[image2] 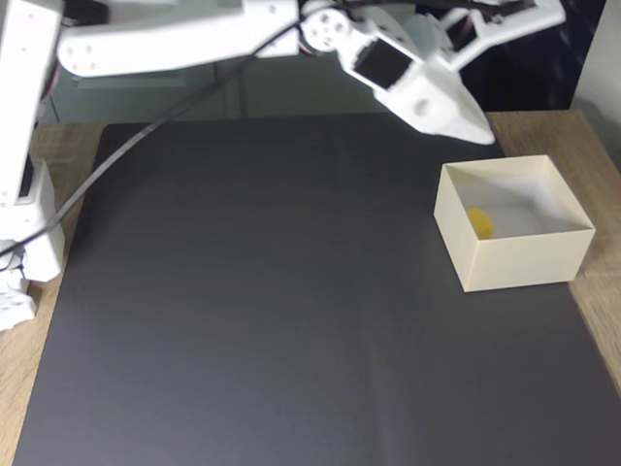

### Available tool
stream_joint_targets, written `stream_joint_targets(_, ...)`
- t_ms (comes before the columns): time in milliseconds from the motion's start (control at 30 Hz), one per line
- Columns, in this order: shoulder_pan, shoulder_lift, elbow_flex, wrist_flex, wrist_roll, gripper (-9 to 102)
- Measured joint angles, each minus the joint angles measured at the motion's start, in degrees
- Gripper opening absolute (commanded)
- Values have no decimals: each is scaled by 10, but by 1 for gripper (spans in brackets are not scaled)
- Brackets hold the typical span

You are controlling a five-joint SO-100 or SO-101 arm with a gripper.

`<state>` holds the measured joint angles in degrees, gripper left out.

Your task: Grasp a cube block and put it in the white box.

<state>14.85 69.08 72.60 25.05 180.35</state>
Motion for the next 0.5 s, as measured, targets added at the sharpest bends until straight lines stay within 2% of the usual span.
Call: stream_joint_targets(500,-42,398,491,-91,-6,0)
